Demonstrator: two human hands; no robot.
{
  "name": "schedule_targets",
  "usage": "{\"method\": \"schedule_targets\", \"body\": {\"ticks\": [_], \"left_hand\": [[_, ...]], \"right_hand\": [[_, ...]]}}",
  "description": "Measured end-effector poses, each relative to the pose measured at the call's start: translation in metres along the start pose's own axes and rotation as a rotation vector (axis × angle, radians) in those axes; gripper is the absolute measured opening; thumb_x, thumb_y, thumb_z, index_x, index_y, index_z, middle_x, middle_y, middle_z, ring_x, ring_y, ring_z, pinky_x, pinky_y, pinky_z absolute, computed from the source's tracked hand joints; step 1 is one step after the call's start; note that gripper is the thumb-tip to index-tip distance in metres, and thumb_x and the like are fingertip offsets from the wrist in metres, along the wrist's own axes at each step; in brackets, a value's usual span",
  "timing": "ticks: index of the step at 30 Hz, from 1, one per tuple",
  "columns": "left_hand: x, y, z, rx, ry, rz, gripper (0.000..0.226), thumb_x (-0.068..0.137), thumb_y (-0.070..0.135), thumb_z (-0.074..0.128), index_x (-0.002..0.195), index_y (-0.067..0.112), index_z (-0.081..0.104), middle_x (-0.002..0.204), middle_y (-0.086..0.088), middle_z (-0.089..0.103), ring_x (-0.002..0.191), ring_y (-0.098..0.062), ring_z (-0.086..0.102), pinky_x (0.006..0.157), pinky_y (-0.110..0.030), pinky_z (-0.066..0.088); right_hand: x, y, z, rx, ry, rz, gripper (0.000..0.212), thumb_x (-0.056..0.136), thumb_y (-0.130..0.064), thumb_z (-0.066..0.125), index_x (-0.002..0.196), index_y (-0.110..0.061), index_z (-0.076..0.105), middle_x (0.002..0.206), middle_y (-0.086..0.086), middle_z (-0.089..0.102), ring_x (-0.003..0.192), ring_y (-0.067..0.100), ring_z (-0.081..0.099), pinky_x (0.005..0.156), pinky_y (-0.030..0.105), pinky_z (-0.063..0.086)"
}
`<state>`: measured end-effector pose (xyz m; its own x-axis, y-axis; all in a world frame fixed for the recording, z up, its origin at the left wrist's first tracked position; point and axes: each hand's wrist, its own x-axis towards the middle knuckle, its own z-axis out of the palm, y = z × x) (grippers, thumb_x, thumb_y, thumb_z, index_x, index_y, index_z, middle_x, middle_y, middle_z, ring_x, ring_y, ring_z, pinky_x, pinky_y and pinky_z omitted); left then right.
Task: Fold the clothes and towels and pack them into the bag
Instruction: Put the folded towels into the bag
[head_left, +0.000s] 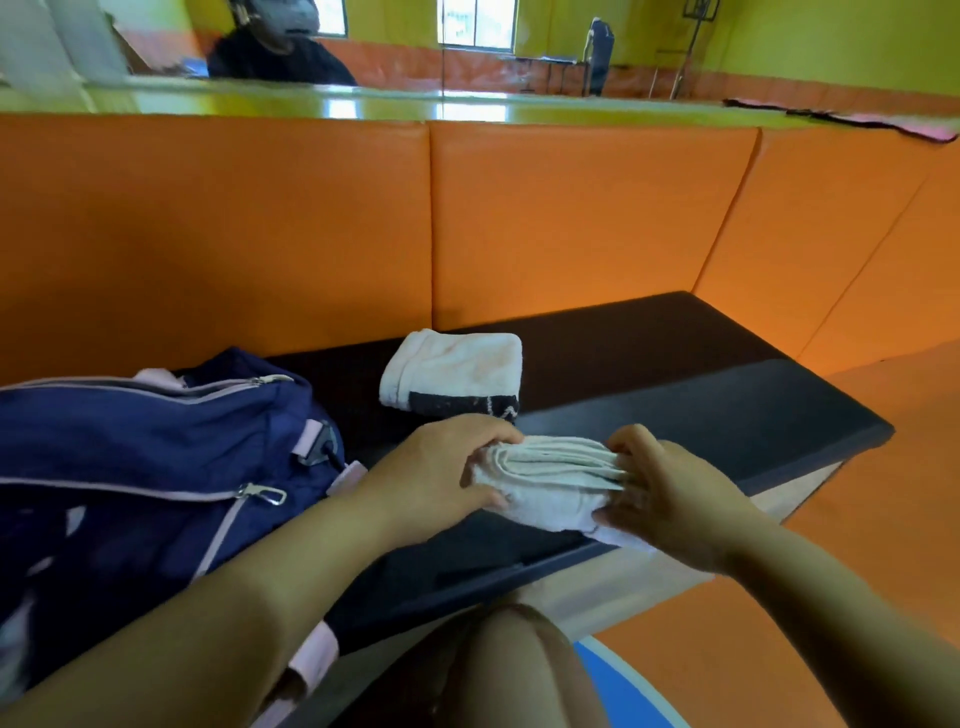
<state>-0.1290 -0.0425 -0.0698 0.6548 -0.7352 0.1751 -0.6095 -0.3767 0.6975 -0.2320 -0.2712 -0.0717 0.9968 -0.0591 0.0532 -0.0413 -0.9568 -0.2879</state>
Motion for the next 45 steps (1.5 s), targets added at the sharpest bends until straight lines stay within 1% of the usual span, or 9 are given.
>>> {"method": "schedule_targets", "body": {"ticks": [6,13,20,23,28,32,38,42,45], "left_hand": [[-0.06,-0.014,-0.064,0.085,0.22,-0.015,0.058,0.077,0.026,0.076,0.121,0.049,0.046,0.116,0.028,0.053,0.108,0.007,0.052,0.09,-0.011,0.044],[-0.171,-0.044,-0.138,0.3,0.467,-0.186,0.03,0.077,0.026,0.076,0.094,0.042,0.058,0.095,0.02,0.063,0.094,0.005,0.058,0.079,-0.012,0.047],[-0.267,-0.087,-0.173,0.653,0.441,-0.396,0.041,0.076,0.05,0.049,0.099,0.022,0.068,0.094,0.007,0.067,0.087,-0.003,0.058,0.074,-0.017,0.045],[-0.288,-0.099,-0.188,0.864,0.41,-0.461,0.037,0.074,0.039,0.064,0.101,0.014,0.069,0.097,-0.005,0.069,0.092,-0.024,0.061,0.073,-0.036,0.052],[-0.303,-0.106,-0.213,1.05,0.39,-0.502,0.058,0.046,0.016,0.091,0.099,0.01,0.069,0.092,-0.009,0.06,0.081,-0.029,0.049,0.062,-0.041,0.05],[-0.311,-0.109,-0.228,1.013,0.436,-0.596,0.076,0.036,0.019,0.093,0.107,0.015,0.065,0.097,-0.014,0.042,0.076,-0.035,0.047,0.058,-0.041,0.048],[-0.313,-0.112,-0.247,0.919,0.341,-0.552,0.07,0.062,0.011,0.071,0.125,0.032,0.049,0.133,0.001,0.052,0.068,-0.028,0.064,0.05,-0.034,0.052],[-0.311,-0.105,-0.26,0.904,0.323,-0.483,0.058,0.074,0.029,0.048,0.131,0.036,0.047,0.14,0.013,0.046,0.092,-0.02,0.066,0.059,-0.032,0.053],[-0.304,-0.091,-0.269,0.857,0.237,-0.553,0.056,0.085,0.031,0.045,0.138,0.046,0.032,0.148,0.027,0.027,0.118,-0.005,0.051,0.079,-0.027,0.048]], "right_hand": [[0.013,-0.054,-0.004,-0.027,0.234,-0.191,0.044,0.076,-0.048,0.068,0.108,-0.033,0.042,0.087,-0.018,0.046,0.084,0.012,0.045,0.059,0.027,0.037],[0.036,-0.135,0.002,0.25,0.341,-0.248,0.038,0.074,-0.041,0.073,0.096,-0.023,0.049,0.083,-0.01,0.056,0.08,0.019,0.054,0.063,0.043,0.048],[0.06,-0.213,0.027,0.339,0.27,-0.424,0.034,0.077,-0.042,0.071,0.099,-0.029,0.048,0.084,-0.012,0.057,0.079,0.015,0.053,0.063,0.04,0.047],[0.068,-0.243,0.038,0.275,0.246,-0.504,0.042,0.076,-0.041,0.071,0.111,-0.029,0.05,0.094,-0.015,0.055,0.087,0.016,0.051,0.069,0.038,0.046],[0.075,-0.279,0.051,0.104,0.227,-0.641,0.051,0.073,-0.044,0.073,0.117,-0.026,0.053,0.107,-0.007,0.06,0.096,0.022,0.049,0.073,0.035,0.044],[0.077,-0.298,0.059,-0.022,0.16,-0.719,0.054,0.067,-0.045,0.068,0.117,-0.026,0.057,0.103,-0.002,0.064,0.091,0.029,0.055,0.068,0.046,0.05],[0.08,-0.341,0.063,0.019,0.088,-0.753,0.058,0.074,-0.042,0.068,0.127,-0.028,0.05,0.119,-0.005,0.058,0.108,0.026,0.048,0.083,0.041,0.045],[0.084,-0.377,0.075,-0.005,0.129,-0.801,0.059,0.073,-0.044,0.068,0.126,-0.024,0.051,0.119,0.002,0.057,0.105,0.032,0.049,0.081,0.043,0.047],[0.083,-0.397,0.09,-0.021,0.034,-0.818,0.065,0.08,-0.059,0.056,0.135,-0.028,0.04,0.144,0.003,0.033,0.124,0.03,0.032,0.097,0.045,0.038]]}}
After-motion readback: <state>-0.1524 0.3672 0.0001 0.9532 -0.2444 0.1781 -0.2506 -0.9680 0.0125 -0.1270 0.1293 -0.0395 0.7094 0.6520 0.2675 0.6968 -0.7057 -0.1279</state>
